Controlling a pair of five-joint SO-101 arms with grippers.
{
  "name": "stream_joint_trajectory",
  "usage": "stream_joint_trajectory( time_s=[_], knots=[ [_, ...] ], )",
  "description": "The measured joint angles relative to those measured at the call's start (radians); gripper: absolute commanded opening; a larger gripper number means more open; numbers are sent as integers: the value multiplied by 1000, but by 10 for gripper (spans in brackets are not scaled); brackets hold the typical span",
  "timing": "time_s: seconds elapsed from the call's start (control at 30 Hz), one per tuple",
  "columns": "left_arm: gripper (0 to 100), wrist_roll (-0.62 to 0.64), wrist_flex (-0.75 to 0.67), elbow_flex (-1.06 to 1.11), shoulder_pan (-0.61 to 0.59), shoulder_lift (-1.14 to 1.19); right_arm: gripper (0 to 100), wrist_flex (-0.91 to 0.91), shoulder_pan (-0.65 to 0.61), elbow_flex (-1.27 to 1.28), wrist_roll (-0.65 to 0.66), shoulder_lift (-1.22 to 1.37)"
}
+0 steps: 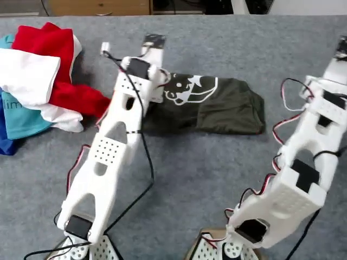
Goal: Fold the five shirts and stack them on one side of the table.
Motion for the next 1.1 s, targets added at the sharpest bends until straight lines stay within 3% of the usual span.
stream_joint_trajectory(
  time_s=[0.37, 0.63, 0.83, 1.1],
  knots=[
    [18, 0, -26, 0, 252, -80, 2, -44, 95, -12, 0, 26],
    [18, 114, -252, 0, 388, -80, 2, -44, 106, -54, 0, 81],
    [18, 279, -494, 48, 391, -80, 2, -44, 109, -55, 0, 86],
    [18, 338, -710, 149, 411, -80, 2, -44, 109, -55, 0, 86]
  ],
)
